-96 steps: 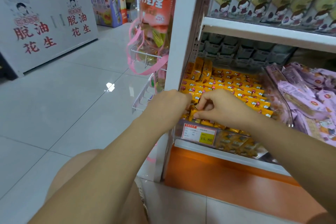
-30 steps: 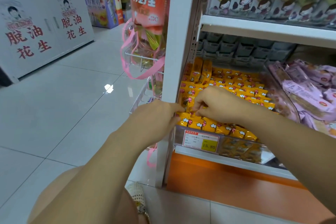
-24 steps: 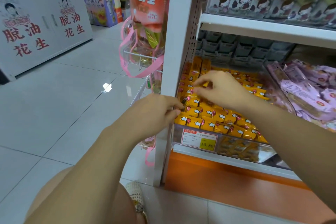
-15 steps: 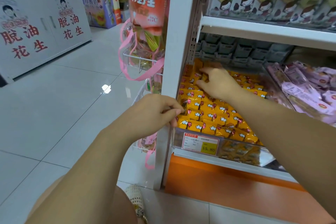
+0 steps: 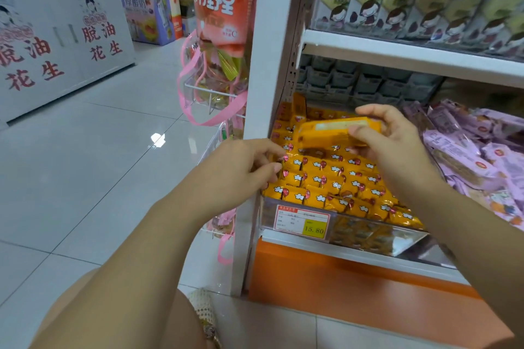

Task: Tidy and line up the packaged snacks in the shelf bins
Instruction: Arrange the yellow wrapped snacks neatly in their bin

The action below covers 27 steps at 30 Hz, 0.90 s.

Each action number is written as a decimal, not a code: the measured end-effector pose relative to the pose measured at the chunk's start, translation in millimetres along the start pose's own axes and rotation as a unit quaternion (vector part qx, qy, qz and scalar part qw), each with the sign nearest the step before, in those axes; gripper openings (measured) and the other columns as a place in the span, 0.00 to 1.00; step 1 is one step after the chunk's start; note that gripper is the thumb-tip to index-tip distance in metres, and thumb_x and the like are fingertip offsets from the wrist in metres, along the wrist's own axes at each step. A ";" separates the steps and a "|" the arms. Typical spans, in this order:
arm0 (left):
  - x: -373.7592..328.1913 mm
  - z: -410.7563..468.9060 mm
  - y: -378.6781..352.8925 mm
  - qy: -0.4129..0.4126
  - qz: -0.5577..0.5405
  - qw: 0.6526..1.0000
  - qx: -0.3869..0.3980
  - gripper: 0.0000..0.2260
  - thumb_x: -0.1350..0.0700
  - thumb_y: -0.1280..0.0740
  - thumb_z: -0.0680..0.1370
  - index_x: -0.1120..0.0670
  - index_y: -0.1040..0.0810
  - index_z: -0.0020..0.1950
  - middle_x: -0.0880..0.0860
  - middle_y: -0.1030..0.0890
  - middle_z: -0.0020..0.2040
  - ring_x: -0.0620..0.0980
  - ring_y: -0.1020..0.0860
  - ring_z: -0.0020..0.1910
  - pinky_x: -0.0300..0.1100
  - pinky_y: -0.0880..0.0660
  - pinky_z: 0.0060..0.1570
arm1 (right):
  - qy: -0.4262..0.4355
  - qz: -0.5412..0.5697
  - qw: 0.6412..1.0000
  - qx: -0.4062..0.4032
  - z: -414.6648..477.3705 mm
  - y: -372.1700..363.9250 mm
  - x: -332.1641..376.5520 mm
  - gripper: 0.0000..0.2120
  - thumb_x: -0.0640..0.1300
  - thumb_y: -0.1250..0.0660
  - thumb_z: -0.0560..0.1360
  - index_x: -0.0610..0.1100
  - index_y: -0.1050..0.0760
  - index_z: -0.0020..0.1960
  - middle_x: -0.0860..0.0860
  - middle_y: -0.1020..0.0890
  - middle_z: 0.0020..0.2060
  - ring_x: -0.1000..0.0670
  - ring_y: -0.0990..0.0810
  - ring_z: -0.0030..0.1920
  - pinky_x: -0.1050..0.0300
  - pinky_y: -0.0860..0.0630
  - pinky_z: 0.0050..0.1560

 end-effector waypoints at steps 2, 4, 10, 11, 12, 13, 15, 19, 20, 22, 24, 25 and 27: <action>-3.9 0.2 3.4 -0.012 0.010 1.000 -0.025 0.16 0.53 0.34 0.78 0.46 0.26 0.65 0.42 0.19 0.36 0.35 0.21 0.38 0.29 0.26 0.43 | -0.025 0.040 0.998 0.046 -3.6 -6.9 2.1 0.08 0.41 0.33 0.76 0.49 0.26 0.54 0.52 0.20 0.40 0.53 0.20 0.37 0.57 0.22 0.41; -8.0 -0.1 5.9 -0.029 0.039 0.998 -0.047 0.22 0.48 0.31 0.75 0.43 0.30 0.68 0.42 0.20 0.36 0.36 0.22 0.38 0.29 0.28 0.40 | -0.048 0.063 0.993 0.082 -8.2 -16.2 7.3 0.09 0.45 0.33 0.75 0.44 0.26 0.53 0.50 0.19 0.37 0.52 0.20 0.33 0.60 0.22 0.37; -10.7 2.2 5.2 -0.052 0.112 0.989 -0.077 0.14 0.44 0.32 0.75 0.44 0.24 0.60 0.42 0.25 0.31 0.38 0.26 0.30 0.34 0.34 0.31 | -0.089 0.085 0.977 0.173 -17.0 -42.6 23.9 0.20 0.54 0.34 0.69 0.39 0.24 0.52 0.49 0.19 0.36 0.52 0.21 0.32 0.63 0.25 0.32; -8.4 2.7 4.8 -0.048 0.090 0.992 -0.069 0.11 0.44 0.33 0.75 0.45 0.23 0.56 0.44 0.23 0.31 0.40 0.25 0.31 0.35 0.33 0.31 | -0.092 0.108 0.972 0.188 -17.2 -44.0 26.2 0.20 0.53 0.33 0.68 0.40 0.25 0.54 0.49 0.19 0.38 0.52 0.21 0.33 0.63 0.25 0.32; -6.1 3.0 4.0 -0.043 0.064 0.995 -0.058 0.09 0.43 0.34 0.76 0.46 0.23 0.53 0.45 0.21 0.32 0.41 0.24 0.33 0.38 0.30 0.32 | -0.092 0.132 0.967 0.200 -16.5 -44.8 28.2 0.21 0.50 0.32 0.68 0.41 0.26 0.57 0.49 0.20 0.39 0.51 0.21 0.33 0.62 0.24 0.32; -4.3 2.6 2.8 -0.037 0.043 0.997 -0.045 0.09 0.42 0.35 0.76 0.46 0.22 0.50 0.46 0.20 0.34 0.41 0.23 0.34 0.40 0.27 0.34 | -0.086 0.145 0.964 0.207 -15.4 -44.4 29.9 0.21 0.46 0.31 0.68 0.42 0.26 0.59 0.48 0.20 0.40 0.51 0.20 0.34 0.62 0.24 0.33; -2.4 1.0 0.7 -0.033 0.026 0.999 -0.028 0.11 0.39 0.37 0.76 0.45 0.22 0.50 0.47 0.18 0.37 0.42 0.21 0.37 0.44 0.23 0.38 | -0.057 0.119 0.971 0.200 -12.3 -41.3 30.5 0.17 0.39 0.31 0.71 0.43 0.26 0.59 0.48 0.19 0.40 0.52 0.20 0.36 0.63 0.23 0.35; -0.8 -1.9 7.2 -0.025 0.016 0.999 -0.042 0.12 0.41 0.36 0.76 0.42 0.22 0.57 0.41 0.20 0.35 0.36 0.22 0.36 0.37 0.26 0.38 | -0.008 0.053 0.992 0.117 -5.1 -29.7 25.7 0.08 0.41 0.31 0.74 0.48 0.23 0.52 0.51 0.15 0.41 0.54 0.17 0.43 0.63 0.23 0.38; 1.4 -3.0 13.1 -0.020 0.018 0.998 -0.061 0.11 0.43 0.35 0.76 0.43 0.21 0.56 0.40 0.20 0.35 0.35 0.22 0.36 0.37 0.25 0.40 | -0.002 0.056 0.995 0.087 -3.7 -26.2 24.5 0.07 0.41 0.31 0.74 0.48 0.23 0.51 0.52 0.15 0.42 0.54 0.17 0.44 0.62 0.22 0.39; 8.2 -4.7 24.9 -0.009 0.025 0.995 -0.097 0.04 0.48 0.34 0.76 0.44 0.20 0.47 0.41 0.19 0.36 0.38 0.21 0.39 0.45 0.23 0.45 | 0.012 0.056 0.998 0.035 -1.9 -22.7 23.7 0.08 0.40 0.30 0.74 0.49 0.24 0.50 0.52 0.16 0.41 0.55 0.17 0.43 0.63 0.21 0.41; 14.5 -5.6 32.4 0.001 0.048 0.992 -0.120 0.05 0.50 0.33 0.76 0.46 0.21 0.42 0.42 0.19 0.36 0.41 0.21 0.40 0.49 0.23 0.47 | 0.037 0.042 0.998 0.011 -1.0 -25.8 26.0 0.08 0.40 0.30 0.73 0.50 0.25 0.49 0.53 0.16 0.40 0.57 0.17 0.41 0.65 0.21 0.40; 17.0 -5.7 33.5 0.009 0.058 0.991 -0.123 0.05 0.50 0.33 0.76 0.46 0.21 0.40 0.42 0.20 0.36 0.41 0.22 0.40 0.49 0.23 0.47 | 0.049 0.030 0.998 0.010 -0.6 -29.7 27.7 0.09 0.40 0.29 0.73 0.50 0.25 0.48 0.53 0.16 0.40 0.57 0.17 0.40 0.65 0.21 0.40; 19.2 -5.6 32.6 0.026 0.078 0.989 -0.119 0.06 0.49 0.33 0.75 0.46 0.22 0.38 0.42 0.20 0.35 0.40 0.22 0.40 0.48 0.23 0.46 | 0.063 -0.018 0.998 0.023 0.1 -40.3 28.8 0.09 0.40 0.28 0.72 0.50 0.26 0.47 0.54 0.17 0.41 0.59 0.18 0.38 0.68 0.22 0.39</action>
Point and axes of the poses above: each hand's wrist, its own z-axis towards the middle knuckle, its own y-axis out of the back of the hand, x = y × z, the point moved 7 cm from there along z, towards the middle knuckle
